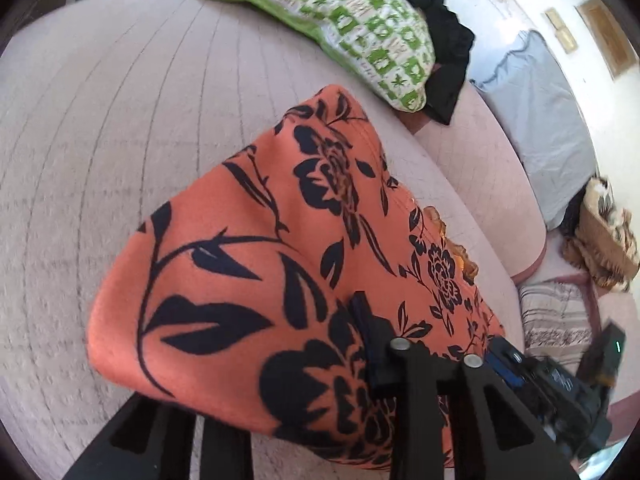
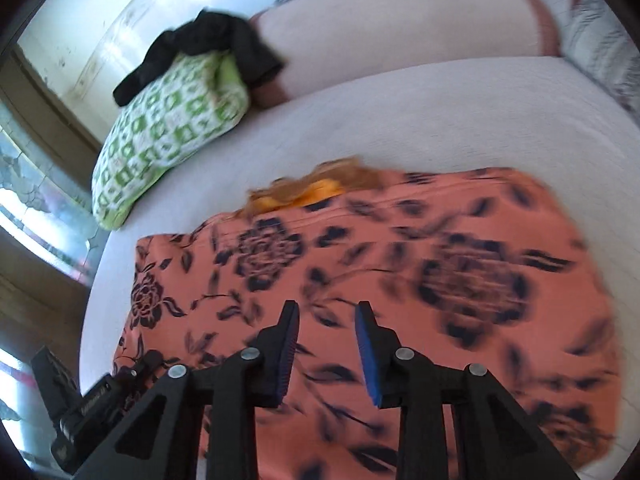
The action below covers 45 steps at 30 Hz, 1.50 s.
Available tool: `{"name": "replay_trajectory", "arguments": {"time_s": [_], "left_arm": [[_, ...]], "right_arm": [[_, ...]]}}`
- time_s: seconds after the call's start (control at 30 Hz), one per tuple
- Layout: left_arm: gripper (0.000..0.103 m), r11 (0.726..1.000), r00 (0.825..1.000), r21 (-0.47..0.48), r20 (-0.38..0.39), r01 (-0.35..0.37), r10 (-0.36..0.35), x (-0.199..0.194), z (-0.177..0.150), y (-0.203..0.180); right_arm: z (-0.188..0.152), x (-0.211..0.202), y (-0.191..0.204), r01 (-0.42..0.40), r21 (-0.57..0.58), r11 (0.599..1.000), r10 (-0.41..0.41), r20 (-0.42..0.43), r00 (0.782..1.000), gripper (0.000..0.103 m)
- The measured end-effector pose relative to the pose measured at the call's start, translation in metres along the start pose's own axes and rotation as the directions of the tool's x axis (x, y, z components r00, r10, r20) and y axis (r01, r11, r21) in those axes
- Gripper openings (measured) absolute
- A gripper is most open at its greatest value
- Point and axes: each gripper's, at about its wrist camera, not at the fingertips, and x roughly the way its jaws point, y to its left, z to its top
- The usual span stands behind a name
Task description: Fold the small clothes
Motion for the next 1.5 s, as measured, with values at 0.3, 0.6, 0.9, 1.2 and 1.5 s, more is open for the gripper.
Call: {"name": "replay_trajectory", "arguments": {"time_s": [0.3,0.6,0.9,1.2,1.5], "left_arm": [[0.021,0.968,0.990,0.245,0.143,-0.045,0.010,-0.015,-0.006,-0.048],[0.020,0.794,0.971,0.587,0.237,-0.159,0.020,-0.010,-0.046,-0.117],[0.020,0.411,0.949,0.856,0.284,-0.315,0.136,0.036,-0.123,-0.159],[0.020,0.233,0.932,0.902,0.349,-0.364,0.102,0.037,-0.143,-0.154],[0.025,0.213,0.982,0.959,0.186,-0.186,0.020,0.007,-0.126,-0.136]], "right_arm": [[-0.009,0.030,-0.027,-0.080,0.032,0.996,0.082,-0.093,0.992,0.030],[0.012,-0.005,-0.066,-0.373,0.215,0.903,0.391,-0.047,0.919,0.046],[0.024,0.006,-0.062,-0.545,0.261,0.797,0.578,-0.065,0.813,0.086],[0.024,0.056,-0.045,-0.544,0.294,0.786,0.606,-0.193,0.772,0.086],[0.011,0.066,-0.013,-0.455,0.030,0.890,0.442,-0.296,0.847,0.031]]}}
